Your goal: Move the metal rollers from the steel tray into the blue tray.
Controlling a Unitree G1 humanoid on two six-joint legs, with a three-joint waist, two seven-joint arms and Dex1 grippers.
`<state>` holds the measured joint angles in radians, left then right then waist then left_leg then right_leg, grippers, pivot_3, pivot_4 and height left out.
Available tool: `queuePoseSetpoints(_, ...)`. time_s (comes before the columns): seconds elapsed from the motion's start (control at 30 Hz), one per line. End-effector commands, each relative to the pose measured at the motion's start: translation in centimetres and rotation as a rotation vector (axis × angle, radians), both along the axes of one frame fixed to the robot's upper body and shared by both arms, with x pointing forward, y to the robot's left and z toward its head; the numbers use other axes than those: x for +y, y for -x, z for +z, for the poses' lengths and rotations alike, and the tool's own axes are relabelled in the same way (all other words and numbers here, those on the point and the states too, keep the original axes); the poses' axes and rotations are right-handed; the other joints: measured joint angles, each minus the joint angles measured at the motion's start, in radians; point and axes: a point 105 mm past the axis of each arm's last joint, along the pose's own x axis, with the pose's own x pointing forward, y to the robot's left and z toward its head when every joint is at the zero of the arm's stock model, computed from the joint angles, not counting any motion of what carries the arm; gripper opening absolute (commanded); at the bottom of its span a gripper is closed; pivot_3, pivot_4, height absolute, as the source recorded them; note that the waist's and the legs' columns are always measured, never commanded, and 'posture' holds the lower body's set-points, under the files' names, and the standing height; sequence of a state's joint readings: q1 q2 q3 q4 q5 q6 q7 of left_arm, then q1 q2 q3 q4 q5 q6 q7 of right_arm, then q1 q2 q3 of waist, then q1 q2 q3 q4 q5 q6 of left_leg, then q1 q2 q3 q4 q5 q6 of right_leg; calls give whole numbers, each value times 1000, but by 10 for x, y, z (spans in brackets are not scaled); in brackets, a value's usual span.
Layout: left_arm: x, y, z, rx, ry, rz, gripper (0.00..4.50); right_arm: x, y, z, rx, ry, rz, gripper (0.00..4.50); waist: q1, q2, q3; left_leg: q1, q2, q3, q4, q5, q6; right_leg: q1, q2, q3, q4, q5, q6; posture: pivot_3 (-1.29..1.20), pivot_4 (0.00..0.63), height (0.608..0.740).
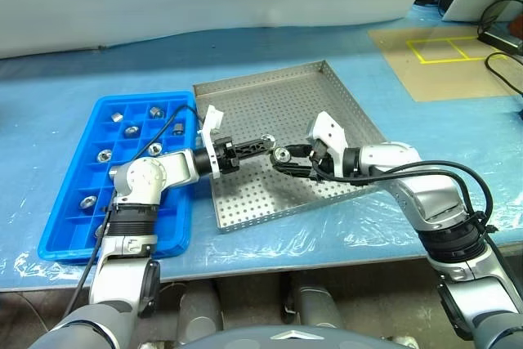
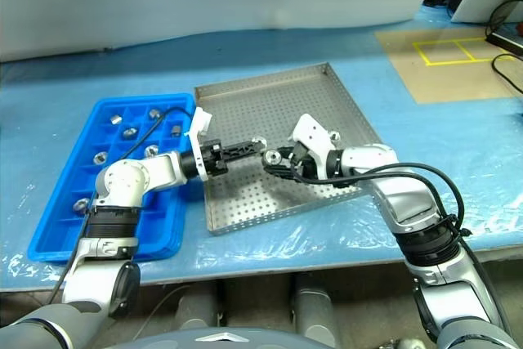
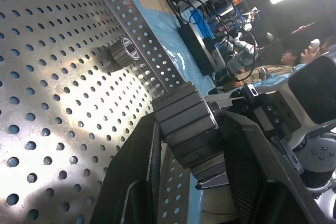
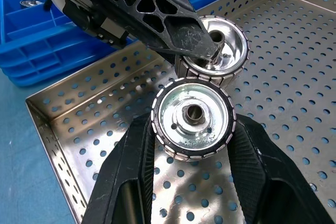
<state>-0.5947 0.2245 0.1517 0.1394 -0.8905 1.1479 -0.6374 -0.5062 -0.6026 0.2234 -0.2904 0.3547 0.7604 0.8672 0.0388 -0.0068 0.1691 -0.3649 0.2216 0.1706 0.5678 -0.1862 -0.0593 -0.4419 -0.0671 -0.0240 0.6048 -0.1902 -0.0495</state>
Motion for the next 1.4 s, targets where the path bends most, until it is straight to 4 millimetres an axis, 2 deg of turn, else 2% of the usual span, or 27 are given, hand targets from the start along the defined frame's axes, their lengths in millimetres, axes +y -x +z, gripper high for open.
queuePoseSetpoints(0.03, 9, -14, 13, -50, -9, 80, 1675, 11, 5, 21, -82, -20, 59, 1602, 0, 0, 0, 0, 0, 0, 0, 0, 0, 0, 0, 0, 0, 0, 0, -165, 150, 740)
queuePoseSetpoints(0.17, 17, -24, 16, -65, -25, 143, 1675, 8, 4, 18, -78, -7, 50, 1602, 0, 0, 0, 0, 0, 0, 0, 0, 0, 0, 0, 0, 0, 0, 0, -165, 150, 740)
queuePoseSetpoints(0.4, 23, -29, 17, -69, -31, 181, 1675, 0, 4, 7, -68, 39, 41, 1602, 0, 0, 0, 0, 0, 0, 0, 0, 0, 0, 0, 0, 0, 0, 0, -163, 150, 740)
queuePoseSetpoints(0.5, 17, -28, 14, -59, -35, 174, 1675, -9, 4, -4, -59, 85, 36, 1602, 2, 0, 0, 0, 0, 0, 0, 0, 0, 0, 0, 0, 0, 0, 0, -161, 150, 740)
queuePoseSetpoints(0.63, 12, -25, 14, -59, -25, 160, 1675, -38, -4, -24, -189, 297, 34, 1602, 2, 0, 0, -1, 0, 0, 0, 0, 0, 0, 0, 0, -1, 0, 0, -159, 150, 740)
queuePoseSetpoints(0.83, 11, -24, 11, -53, -33, 164, 1675, -50, -13, -20, -339, 402, 61, 1602, -6, -1, 0, -2, 0, 0, 1, 0, 1, 0, 0, 0, 0, 0, 0, -162, 150, 740)
queuePoseSetpoints(1.1, 6, -24, 12, -60, -34, 154, 1675, -84, -12, -33, -461, 662, 134, 1602, -2, -1, 0, -3, 0, 0, 4, -2, 4, 0, 0, 0, -1, 0, 0, -161, 150, 740)
queuePoseSetpoints(1.3, 11, -25, 11, -59, -37, 175, 1675, -97, -24, -16, -640, 804, 170, 1602, -10, -2, 1, -3, 0, 0, 6, -5, 8, 0, 0, 0, 0, 0, 1, -141, 150, 740)
queuePoseSetpoints(1.4, 12, -25, 11, -62, -35, 184, 1675, -113, -24, -18, -632, 852, 171, 1602, -15, -2, 1, -4, 0, 0, 6, -5, 8, 0, 0, 0, 0, -2, 5, -127, 150, 740)
